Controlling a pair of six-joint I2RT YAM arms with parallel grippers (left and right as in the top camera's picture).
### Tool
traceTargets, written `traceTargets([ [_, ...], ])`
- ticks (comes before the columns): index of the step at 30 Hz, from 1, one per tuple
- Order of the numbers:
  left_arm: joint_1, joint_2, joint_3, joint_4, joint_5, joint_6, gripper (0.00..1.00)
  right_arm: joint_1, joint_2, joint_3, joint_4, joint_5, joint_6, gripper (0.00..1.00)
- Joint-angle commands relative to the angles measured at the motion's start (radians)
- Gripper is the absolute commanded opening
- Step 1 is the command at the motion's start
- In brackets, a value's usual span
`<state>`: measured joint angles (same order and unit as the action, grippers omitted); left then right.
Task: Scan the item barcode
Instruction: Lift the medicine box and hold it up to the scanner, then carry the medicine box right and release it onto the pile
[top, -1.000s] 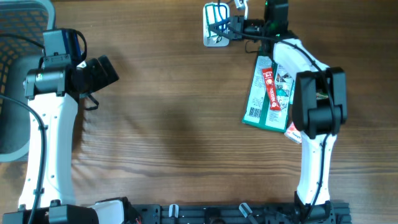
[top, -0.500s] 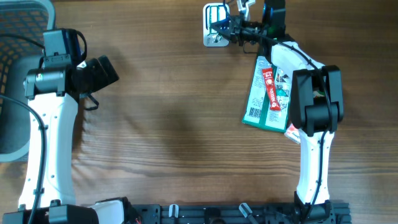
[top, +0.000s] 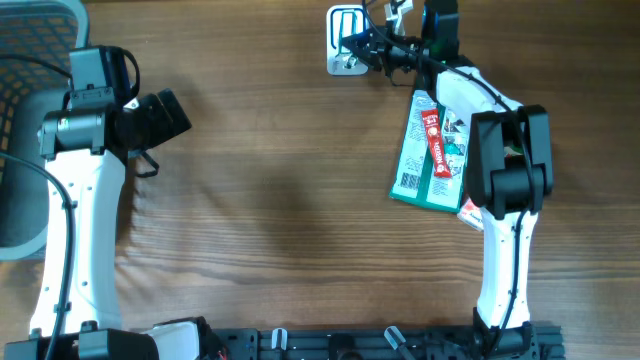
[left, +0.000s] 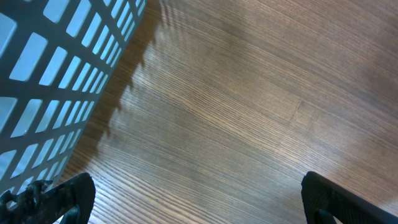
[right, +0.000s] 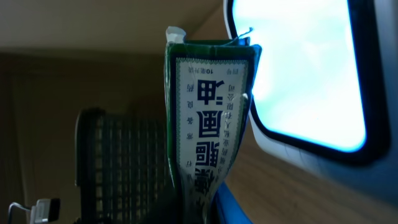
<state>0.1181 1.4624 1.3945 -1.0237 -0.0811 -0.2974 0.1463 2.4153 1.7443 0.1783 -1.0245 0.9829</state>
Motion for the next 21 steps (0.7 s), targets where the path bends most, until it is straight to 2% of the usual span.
traceTargets([
  [1, 0.004, 0.005, 0.013, 0.003, 0.005, -0.002, 1.00, -0.014, -0.211, 0.008, -0.121, -0.021, -0.124, 0.05],
  [4, 0.004, 0.005, 0.013, 0.003, 0.005, -0.002, 1.00, -0.039, -0.366, 0.008, -0.412, -0.019, -0.320, 0.05],
  [6, 0.004, 0.005, 0.013, 0.003, 0.005, -0.002, 1.00, -0.074, -0.478, 0.008, -0.751, 0.035, -0.572, 0.05],
  [7, 0.004, 0.005, 0.013, 0.003, 0.005, -0.002, 1.00, -0.083, -0.500, 0.008, -0.839, 0.073, -0.628, 0.05],
  [10, 0.004, 0.005, 0.013, 0.003, 0.005, -0.002, 1.00, -0.111, -0.557, 0.008, -1.179, 0.361, -0.818, 0.05],
  [13, 0.004, 0.005, 0.013, 0.003, 0.005, -0.002, 1.00, -0.116, -0.556, 0.004, -1.394, 0.626, -0.905, 0.05],
  [14, 0.004, 0.005, 0.013, 0.003, 0.005, -0.002, 1.00, -0.108, -0.555, -0.041, -1.472, 0.794, -0.908, 0.08],
  [16, 0.004, 0.005, 0.013, 0.003, 0.005, -0.002, 1.00, -0.102, -0.555, -0.088, -1.487, 0.867, -0.905, 0.15],
  [19, 0.004, 0.005, 0.013, 0.003, 0.005, -0.002, 1.00, -0.101, -0.555, -0.171, -1.448, 0.915, -0.903, 0.18],
  [20, 0.004, 0.005, 0.013, 0.003, 0.005, -0.002, 1.00, -0.101, -0.555, -0.201, -1.429, 0.925, -0.903, 0.23],
  [21, 0.004, 0.005, 0.013, 0.003, 0.005, -0.002, 1.00, -0.101, -0.555, -0.223, -1.412, 0.925, -0.903, 0.37],
])
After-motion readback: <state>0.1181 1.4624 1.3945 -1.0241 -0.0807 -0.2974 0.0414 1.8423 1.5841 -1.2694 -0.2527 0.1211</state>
